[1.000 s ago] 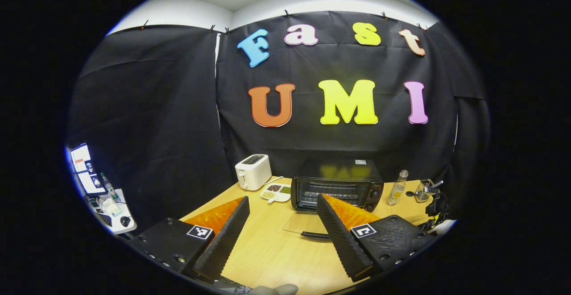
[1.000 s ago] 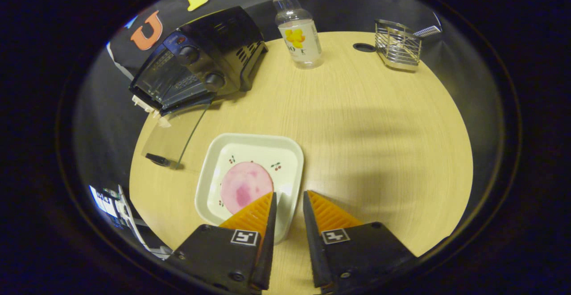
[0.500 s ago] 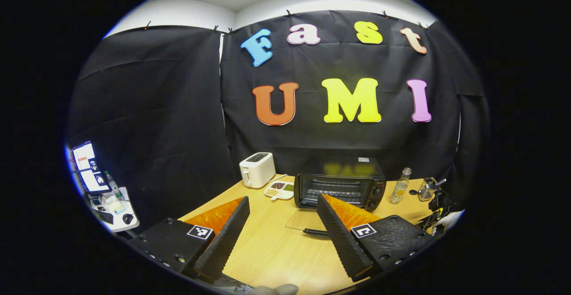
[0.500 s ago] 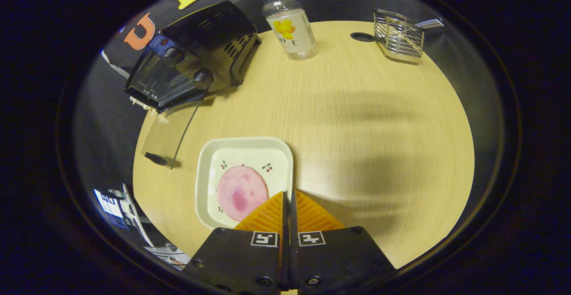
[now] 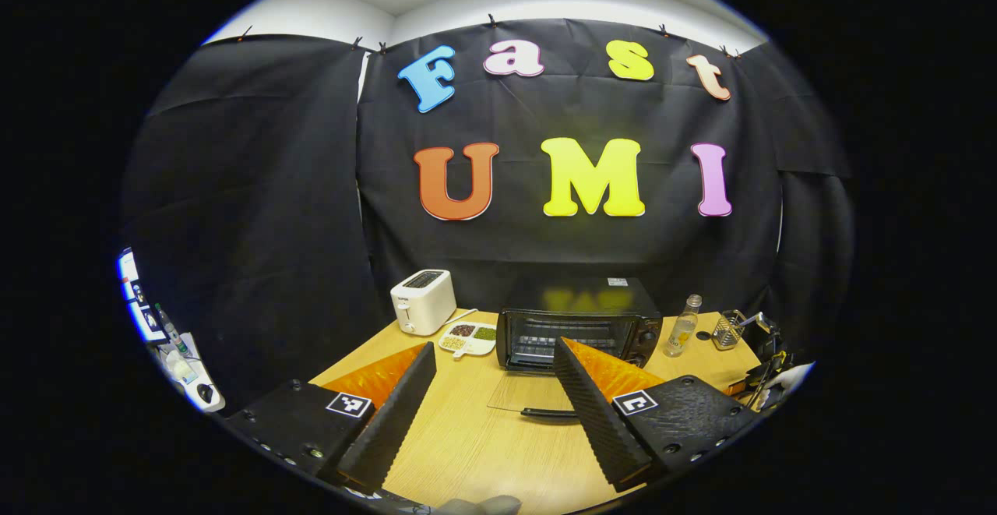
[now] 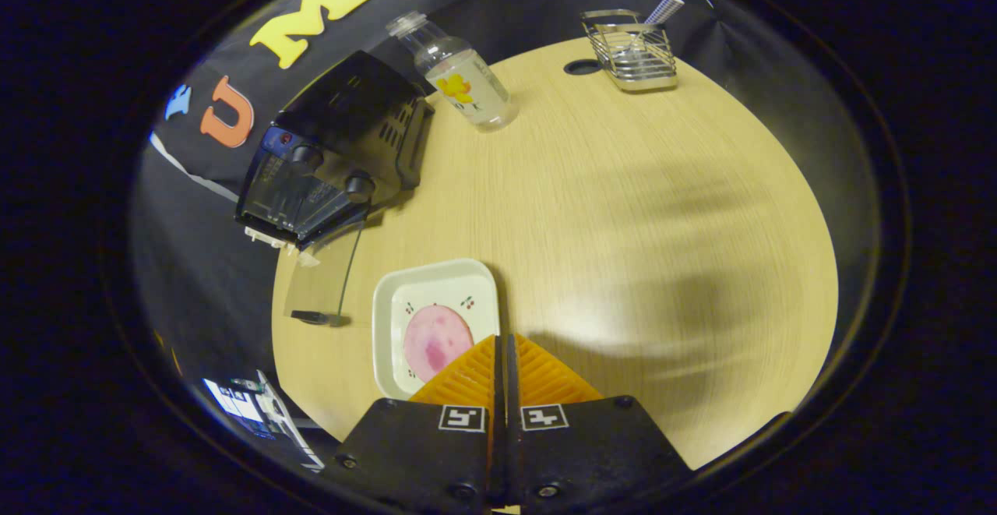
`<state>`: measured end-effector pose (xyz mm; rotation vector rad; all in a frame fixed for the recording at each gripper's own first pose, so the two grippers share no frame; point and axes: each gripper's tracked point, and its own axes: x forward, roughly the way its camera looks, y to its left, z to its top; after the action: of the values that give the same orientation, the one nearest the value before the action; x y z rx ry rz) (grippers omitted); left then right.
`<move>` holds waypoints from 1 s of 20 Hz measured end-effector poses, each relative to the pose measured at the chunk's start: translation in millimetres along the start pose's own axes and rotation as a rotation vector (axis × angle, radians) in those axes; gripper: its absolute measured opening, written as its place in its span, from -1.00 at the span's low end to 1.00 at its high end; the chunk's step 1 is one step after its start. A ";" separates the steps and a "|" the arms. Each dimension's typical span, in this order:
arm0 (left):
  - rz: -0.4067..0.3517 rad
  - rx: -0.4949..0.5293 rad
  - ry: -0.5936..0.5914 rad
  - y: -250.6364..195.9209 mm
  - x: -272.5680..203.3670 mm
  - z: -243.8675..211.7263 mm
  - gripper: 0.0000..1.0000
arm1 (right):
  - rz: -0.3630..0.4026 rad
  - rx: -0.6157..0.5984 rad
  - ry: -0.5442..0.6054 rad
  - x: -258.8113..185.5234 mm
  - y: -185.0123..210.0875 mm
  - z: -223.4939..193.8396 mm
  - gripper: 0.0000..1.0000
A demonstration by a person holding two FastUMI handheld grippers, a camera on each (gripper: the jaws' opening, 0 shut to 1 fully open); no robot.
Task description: Open the electric oven with the left hand, put the food in, and close the electric oven.
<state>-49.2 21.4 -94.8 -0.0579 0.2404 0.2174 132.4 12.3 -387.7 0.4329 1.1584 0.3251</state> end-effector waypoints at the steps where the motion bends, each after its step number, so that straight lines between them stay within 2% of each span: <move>1: -0.010 0.005 0.000 2.0 1.9 0.4 0.94 | 0.019 -0.002 0.004 -1.3 5.3 0.4 -0.99; 2: -0.017 0.010 -0.001 3.6 3.1 0.3 0.94 | 0.011 -0.007 0.008 1.5 6.1 -1.7 -0.91; 3: -0.023 0.013 0.001 4.6 4.7 -1.6 0.94 | -0.011 -0.015 0.007 1.4 3.9 -1.3 -0.44; 4: -0.028 0.012 0.004 5.0 6.3 -3.3 0.94 | -0.051 -0.022 0.006 6.1 -0.9 0.8 -0.31; 6: -0.031 0.003 0.012 8.3 8.0 -8.2 0.94 | -0.092 -0.026 0.031 13.1 -4.0 1.4 -0.31; 9: -0.028 -0.011 0.024 15.5 11.2 -13.7 0.94 | -0.113 -0.041 0.082 22.0 1.5 -3.2 -0.31; 11: -0.021 -0.018 0.031 22.1 15.2 -16.0 0.94 | -0.145 -0.043 0.085 24.3 3.4 -0.9 -0.38; 13: -0.017 -0.029 0.034 28.5 17.8 -17.1 0.93 | -0.174 -0.047 0.099 27.1 0.5 -1.8 -0.75; 14: -0.014 -0.031 0.033 31.4 19.1 -17.7 0.94 | -0.194 -0.045 0.091 26.4 -2.9 -0.9 -0.68; 15: -0.013 -0.032 0.034 33.9 21.6 -18.8 0.93 | -0.188 -0.036 0.088 28.1 -2.9 -4.7 -0.99; 18: -0.013 -0.030 0.044 38.1 27.8 -22.7 0.94 | -0.161 -0.033 0.089 25.4 -2.0 -1.6 -0.92; 20: -0.016 -0.033 0.049 38.7 31.0 -23.8 0.93 | -0.104 0.002 0.083 25.3 -0.4 -3.2 -0.99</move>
<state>-33.8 63.6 -126.7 -0.0983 0.2850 0.2045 138.8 24.1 -409.4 0.3621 1.2572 0.2537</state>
